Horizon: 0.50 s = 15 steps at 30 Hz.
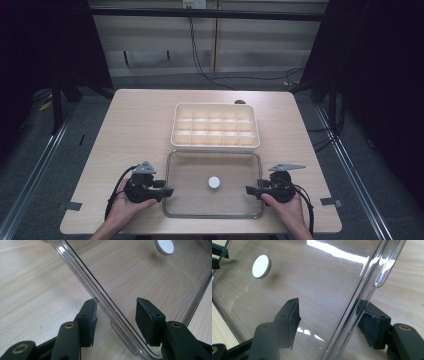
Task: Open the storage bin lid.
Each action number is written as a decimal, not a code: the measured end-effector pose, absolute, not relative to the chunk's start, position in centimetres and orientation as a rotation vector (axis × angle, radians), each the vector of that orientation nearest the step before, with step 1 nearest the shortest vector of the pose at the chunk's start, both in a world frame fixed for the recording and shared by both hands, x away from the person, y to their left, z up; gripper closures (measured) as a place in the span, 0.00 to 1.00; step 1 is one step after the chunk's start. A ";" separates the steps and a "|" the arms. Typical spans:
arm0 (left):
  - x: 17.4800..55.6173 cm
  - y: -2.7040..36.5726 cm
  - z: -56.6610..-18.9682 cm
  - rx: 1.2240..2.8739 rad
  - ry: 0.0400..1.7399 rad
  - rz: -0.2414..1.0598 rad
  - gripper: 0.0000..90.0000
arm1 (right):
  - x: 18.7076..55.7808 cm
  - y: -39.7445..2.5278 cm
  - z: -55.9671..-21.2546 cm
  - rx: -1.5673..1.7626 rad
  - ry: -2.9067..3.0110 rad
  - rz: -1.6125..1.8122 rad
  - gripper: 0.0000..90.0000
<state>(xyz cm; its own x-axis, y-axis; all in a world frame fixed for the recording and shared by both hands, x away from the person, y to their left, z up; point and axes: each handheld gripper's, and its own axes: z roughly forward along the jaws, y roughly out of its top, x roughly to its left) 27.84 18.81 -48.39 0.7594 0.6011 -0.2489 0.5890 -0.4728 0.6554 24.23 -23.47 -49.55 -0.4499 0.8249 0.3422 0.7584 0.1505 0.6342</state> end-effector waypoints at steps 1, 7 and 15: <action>27.8 18.8 -48.4 2.188 0.886 0.028 0.57 | 24.2 -23.5 -49.6 1.593 2.317 1.193 0.40; 27.7 18.7 -48.4 2.206 0.885 0.027 0.57 | 24.2 -23.3 -49.6 1.597 2.317 1.161 0.38; 27.3 18.6 -48.5 2.219 0.865 -0.001 0.56 | 24.1 -23.4 -49.5 1.603 2.293 1.127 0.39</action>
<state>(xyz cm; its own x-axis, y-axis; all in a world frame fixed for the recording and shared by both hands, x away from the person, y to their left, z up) 27.26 18.58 -48.53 0.7726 0.5832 -0.2508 0.5839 -0.4977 0.6413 24.14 -23.43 -49.50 -0.4296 0.8515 0.3007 0.7581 0.1592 0.6324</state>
